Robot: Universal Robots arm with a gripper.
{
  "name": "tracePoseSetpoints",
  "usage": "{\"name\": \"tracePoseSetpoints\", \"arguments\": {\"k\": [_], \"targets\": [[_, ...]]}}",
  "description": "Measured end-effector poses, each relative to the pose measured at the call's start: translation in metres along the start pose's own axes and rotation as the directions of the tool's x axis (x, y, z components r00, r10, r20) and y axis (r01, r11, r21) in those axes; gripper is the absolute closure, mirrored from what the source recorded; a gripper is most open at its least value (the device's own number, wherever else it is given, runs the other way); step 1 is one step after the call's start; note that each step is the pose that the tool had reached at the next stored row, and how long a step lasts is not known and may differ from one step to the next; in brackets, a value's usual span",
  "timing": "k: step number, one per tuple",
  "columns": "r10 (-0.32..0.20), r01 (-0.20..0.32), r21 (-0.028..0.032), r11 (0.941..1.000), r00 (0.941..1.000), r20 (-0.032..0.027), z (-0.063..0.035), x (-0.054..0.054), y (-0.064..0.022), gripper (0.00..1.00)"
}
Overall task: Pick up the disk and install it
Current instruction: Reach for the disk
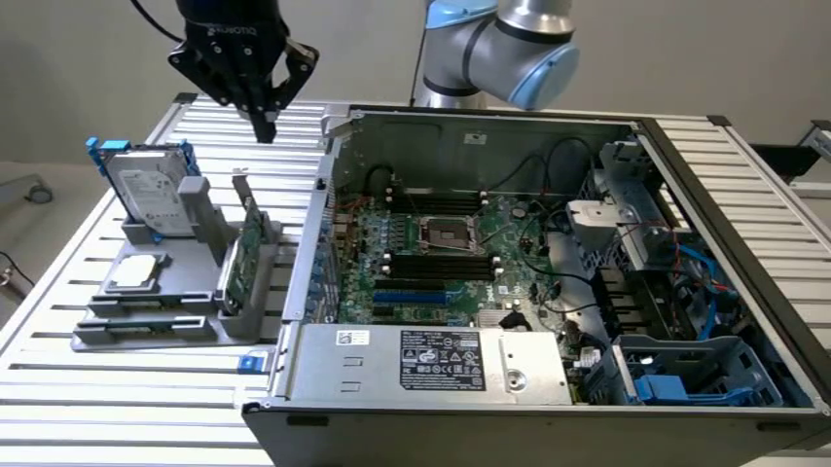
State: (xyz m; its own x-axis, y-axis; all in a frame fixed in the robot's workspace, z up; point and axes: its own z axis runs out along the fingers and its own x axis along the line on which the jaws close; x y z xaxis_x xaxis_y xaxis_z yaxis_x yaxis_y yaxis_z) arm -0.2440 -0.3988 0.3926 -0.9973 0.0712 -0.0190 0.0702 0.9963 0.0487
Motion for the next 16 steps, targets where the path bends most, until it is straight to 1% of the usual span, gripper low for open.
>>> {"name": "tracePoseSetpoints", "arguments": {"k": [4,8,16], "targets": [[0.0,0.0,0.0,1.0,1.0,0.0,-0.0004,0.018,-0.0011,0.89],[0.0,0.0,0.0,1.0,1.0,0.0,-0.0005,0.036,0.0,0.89],[0.0,0.0,-0.0001,1.0,1.0,0.0001,0.0008,0.073,0.0072,0.89]]}}
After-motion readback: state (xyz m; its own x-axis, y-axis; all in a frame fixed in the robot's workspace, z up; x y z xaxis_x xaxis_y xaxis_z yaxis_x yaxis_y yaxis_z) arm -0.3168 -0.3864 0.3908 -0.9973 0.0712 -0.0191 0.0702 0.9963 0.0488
